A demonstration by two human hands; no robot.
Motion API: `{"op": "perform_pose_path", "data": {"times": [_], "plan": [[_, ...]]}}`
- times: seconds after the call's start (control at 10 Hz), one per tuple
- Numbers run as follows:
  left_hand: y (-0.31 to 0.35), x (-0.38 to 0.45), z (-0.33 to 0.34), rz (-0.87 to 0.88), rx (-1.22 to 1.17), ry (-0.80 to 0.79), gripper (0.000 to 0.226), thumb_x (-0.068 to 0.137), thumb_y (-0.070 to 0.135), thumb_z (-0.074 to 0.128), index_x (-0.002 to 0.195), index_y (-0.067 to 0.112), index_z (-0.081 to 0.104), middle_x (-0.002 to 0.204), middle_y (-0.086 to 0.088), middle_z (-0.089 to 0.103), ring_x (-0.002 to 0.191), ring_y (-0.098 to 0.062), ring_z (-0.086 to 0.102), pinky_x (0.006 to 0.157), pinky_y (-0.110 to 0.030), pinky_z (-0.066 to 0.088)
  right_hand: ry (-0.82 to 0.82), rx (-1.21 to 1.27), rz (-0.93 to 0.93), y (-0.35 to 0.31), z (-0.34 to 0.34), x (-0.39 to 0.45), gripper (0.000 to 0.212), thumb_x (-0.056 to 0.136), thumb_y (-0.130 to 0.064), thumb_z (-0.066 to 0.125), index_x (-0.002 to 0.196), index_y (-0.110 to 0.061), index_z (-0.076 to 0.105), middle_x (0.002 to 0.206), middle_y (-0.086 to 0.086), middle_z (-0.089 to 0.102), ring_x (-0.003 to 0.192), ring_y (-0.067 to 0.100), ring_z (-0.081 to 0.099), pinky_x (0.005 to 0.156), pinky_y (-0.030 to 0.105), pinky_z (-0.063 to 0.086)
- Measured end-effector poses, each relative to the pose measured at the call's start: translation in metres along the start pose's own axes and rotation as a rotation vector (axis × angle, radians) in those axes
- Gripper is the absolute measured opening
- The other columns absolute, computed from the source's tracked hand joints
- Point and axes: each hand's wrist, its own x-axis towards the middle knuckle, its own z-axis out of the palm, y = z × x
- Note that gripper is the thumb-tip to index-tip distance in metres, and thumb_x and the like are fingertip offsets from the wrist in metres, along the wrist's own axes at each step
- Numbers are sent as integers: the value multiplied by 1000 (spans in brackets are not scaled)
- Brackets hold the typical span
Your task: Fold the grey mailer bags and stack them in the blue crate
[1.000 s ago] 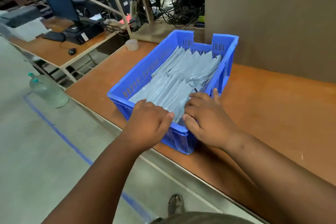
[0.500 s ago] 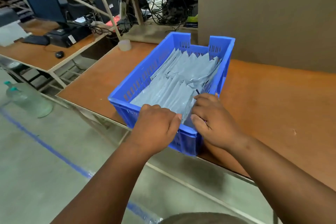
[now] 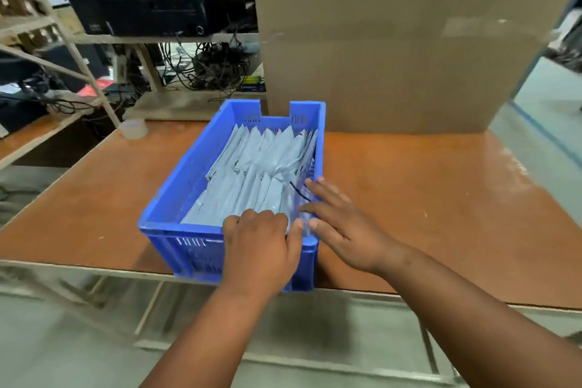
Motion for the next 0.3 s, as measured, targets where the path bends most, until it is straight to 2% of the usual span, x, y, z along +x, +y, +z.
{"op": "perform_pose_path", "data": {"times": [0.1,0.2,0.3], "plan": [[31,8,-2,78,-127,66,41,102,54,46,86,20,62,82,-3,58,81,-32,55,75,-46,37,-19,-60,87,3,-20,-19,62,108,-64,33,160,-31,46,176,-6,21,164,12,7,132,35,13],[69,21,-4,117,-185,169,41,97,51,53,109,14,64,115,-13,61,108,-37,57,95,-54,44,-15,-238,171,21,-48,-39,71,104,-67,32,164,-31,37,177,-4,16,164,12,0,130,28,5],[108,36,-6,169,-147,157,54,95,50,54,134,12,59,154,-19,47,147,-39,41,122,-62,27,-31,-485,278,46,-76,-62,72,104,-67,32,166,-32,30,178,-1,11,164,18,-2,133,42,8]]}}
